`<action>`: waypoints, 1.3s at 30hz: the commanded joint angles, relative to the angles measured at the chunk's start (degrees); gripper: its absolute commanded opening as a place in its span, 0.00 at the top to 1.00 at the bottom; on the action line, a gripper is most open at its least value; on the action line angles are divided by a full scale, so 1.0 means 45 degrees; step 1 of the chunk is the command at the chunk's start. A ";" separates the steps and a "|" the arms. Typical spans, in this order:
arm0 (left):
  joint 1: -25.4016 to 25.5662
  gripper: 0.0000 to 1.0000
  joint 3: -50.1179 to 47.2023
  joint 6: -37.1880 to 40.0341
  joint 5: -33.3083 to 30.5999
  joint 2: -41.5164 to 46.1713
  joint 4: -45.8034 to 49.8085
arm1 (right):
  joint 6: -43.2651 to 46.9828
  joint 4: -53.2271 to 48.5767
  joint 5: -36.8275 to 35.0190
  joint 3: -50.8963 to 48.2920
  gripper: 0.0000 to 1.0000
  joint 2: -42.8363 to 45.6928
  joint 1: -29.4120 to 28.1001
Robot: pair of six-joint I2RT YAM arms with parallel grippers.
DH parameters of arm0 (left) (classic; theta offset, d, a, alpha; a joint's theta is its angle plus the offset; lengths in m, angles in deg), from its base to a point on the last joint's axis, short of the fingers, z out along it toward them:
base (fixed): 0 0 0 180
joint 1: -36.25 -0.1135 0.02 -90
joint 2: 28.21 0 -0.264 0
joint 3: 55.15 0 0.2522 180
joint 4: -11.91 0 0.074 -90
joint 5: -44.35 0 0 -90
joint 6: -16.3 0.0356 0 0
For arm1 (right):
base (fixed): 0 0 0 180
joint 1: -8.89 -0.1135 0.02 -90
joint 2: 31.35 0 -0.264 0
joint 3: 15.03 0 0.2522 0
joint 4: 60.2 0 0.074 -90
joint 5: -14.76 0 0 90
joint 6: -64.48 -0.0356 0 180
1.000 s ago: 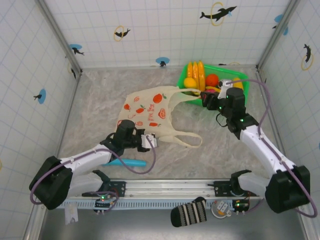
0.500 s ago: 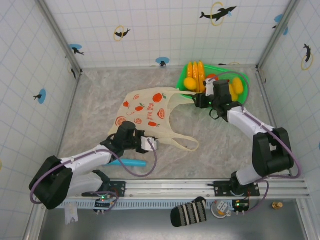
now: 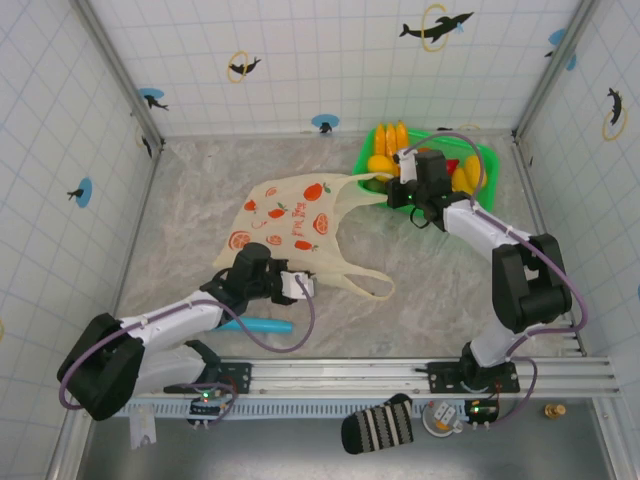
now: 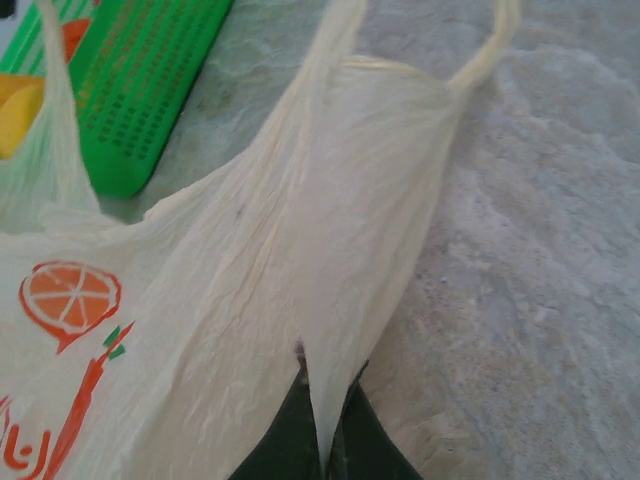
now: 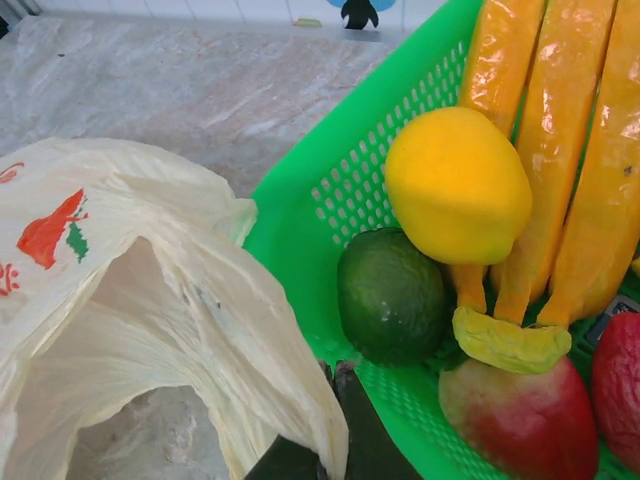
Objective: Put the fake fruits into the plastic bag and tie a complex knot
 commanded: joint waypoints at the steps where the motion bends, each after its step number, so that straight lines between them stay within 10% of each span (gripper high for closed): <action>1: -0.0018 0.77 0.0814 -0.2493 -0.1941 -0.0501 -0.1002 | -0.0997 0.1173 -0.0214 -0.0648 1.00 0.1462 -0.0195; 7: 0.0324 0.25 0.2572 -0.5174 -0.1302 -0.0278 0.1636 | -0.2490 0.1755 -0.2000 -0.2009 1.00 0.3493 -0.1312; 17: 0.0526 0.03 0.2162 -1.1378 -0.1955 0.2184 0.4098 | -0.5085 0.1265 -0.2071 -0.0968 1.00 0.3584 -0.1339; 27: 0.0561 0.02 0.2405 -1.7296 -0.0836 0.2193 0.3200 | -0.6320 0.0707 -0.3249 0.0360 1.00 0.2741 -0.1962; 39: 0.5072 0.09 0.3570 -2.1339 -0.1792 -0.2056 0.0487 | -0.8113 -0.0488 -0.4292 0.1359 1.00 0.2325 -0.2315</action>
